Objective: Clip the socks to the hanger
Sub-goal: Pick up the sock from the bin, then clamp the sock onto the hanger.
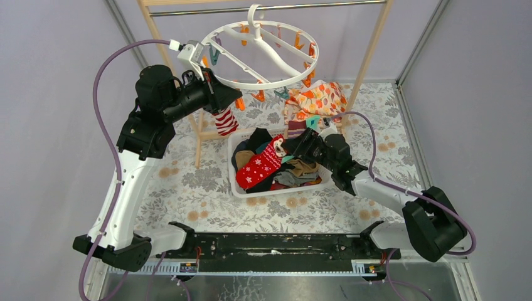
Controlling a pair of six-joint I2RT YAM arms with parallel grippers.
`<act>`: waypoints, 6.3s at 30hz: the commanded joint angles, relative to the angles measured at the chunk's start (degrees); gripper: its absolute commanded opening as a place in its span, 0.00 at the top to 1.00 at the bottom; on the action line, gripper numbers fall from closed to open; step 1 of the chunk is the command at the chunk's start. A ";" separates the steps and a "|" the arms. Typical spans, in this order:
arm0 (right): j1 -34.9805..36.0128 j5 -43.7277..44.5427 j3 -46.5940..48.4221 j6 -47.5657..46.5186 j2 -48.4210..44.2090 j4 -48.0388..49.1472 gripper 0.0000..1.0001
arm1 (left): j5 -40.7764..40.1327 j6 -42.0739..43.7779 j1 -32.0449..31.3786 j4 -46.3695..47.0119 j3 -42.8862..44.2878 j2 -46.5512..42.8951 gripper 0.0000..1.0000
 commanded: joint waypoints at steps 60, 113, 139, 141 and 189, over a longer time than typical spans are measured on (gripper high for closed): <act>5.92 9.77 -9.68 17.77 9.44 41.61 0.82 | 2.02 1.23 0.30 0.87 1.44 -0.19 1.00; 1.31 -37.26 22.42 34.23 21.84 67.41 1.00 | 16.40 -10.90 2.09 8.44 -1.02 -0.02 1.00; 1.13 -41.88 33.78 37.51 25.60 67.48 1.00 | 22.81 -13.56 4.35 12.19 -3.15 0.01 1.00; 1.04 -42.02 33.83 37.39 25.35 67.52 1.00 | 22.91 -13.56 4.50 12.14 -3.07 -0.14 1.00; 0.28 -36.53 35.04 32.98 23.14 67.56 1.00 | 26.56 -14.78 6.39 13.81 -4.32 0.35 1.00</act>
